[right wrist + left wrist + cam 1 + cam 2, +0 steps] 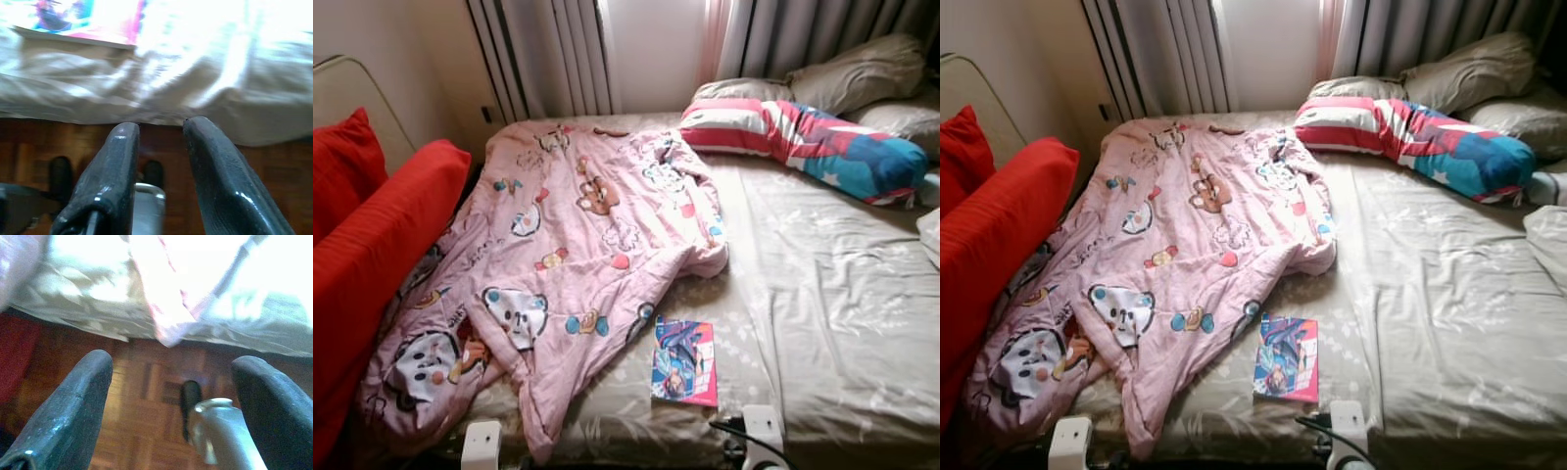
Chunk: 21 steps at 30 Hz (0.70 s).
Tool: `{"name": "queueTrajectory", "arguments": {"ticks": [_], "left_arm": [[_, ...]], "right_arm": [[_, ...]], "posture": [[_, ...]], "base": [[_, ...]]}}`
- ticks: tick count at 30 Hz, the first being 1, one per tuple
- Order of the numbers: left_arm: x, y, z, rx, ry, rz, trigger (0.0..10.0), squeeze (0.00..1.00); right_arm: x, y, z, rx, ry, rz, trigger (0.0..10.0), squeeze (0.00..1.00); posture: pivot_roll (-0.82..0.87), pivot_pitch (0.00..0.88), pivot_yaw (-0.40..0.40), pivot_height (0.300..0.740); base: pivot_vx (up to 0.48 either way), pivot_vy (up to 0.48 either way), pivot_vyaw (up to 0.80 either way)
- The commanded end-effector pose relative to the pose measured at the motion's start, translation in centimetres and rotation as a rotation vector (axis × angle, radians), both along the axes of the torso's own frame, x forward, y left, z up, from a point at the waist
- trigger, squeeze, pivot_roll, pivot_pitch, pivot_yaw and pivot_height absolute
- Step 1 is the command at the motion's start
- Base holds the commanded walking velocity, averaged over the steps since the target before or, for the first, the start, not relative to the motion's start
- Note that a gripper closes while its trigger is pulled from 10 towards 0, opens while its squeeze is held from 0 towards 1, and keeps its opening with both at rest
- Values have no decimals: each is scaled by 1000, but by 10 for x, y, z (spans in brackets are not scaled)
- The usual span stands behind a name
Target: Clean up the room
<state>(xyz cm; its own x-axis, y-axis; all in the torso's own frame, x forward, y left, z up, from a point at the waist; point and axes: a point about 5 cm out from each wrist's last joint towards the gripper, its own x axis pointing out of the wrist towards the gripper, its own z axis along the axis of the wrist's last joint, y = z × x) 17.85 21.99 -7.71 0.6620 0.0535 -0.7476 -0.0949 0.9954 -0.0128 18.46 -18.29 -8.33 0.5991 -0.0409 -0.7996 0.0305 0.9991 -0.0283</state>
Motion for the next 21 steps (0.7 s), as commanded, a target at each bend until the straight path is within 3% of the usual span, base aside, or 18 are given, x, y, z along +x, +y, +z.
{"name": "queueTrajectory", "arguments": {"ticks": [1, 13, 21], "left_arm": [[-9, 6, -4, 12, 36, 9, 10000, 0], [-5, 6, -1, 15, -9, 16, 10000, 0], [9, 5, 10, -15, -148, 79, 10000, 0]], "right_arm": [[-2, 6, -2, 21, 5, -8, 10000, 0], [2, 7, 2, 49, -51, -20, 10000, 0], [17, 6, 13, 57, -180, -32, 10000, 0]], "posture": [[-34, 7, 63, 740], [-35, 28, 58, 740], [-28, 45, 53, 740]], "base": [[0, 0, 0], [0, 0, 0], [0, 0, 0]]}}
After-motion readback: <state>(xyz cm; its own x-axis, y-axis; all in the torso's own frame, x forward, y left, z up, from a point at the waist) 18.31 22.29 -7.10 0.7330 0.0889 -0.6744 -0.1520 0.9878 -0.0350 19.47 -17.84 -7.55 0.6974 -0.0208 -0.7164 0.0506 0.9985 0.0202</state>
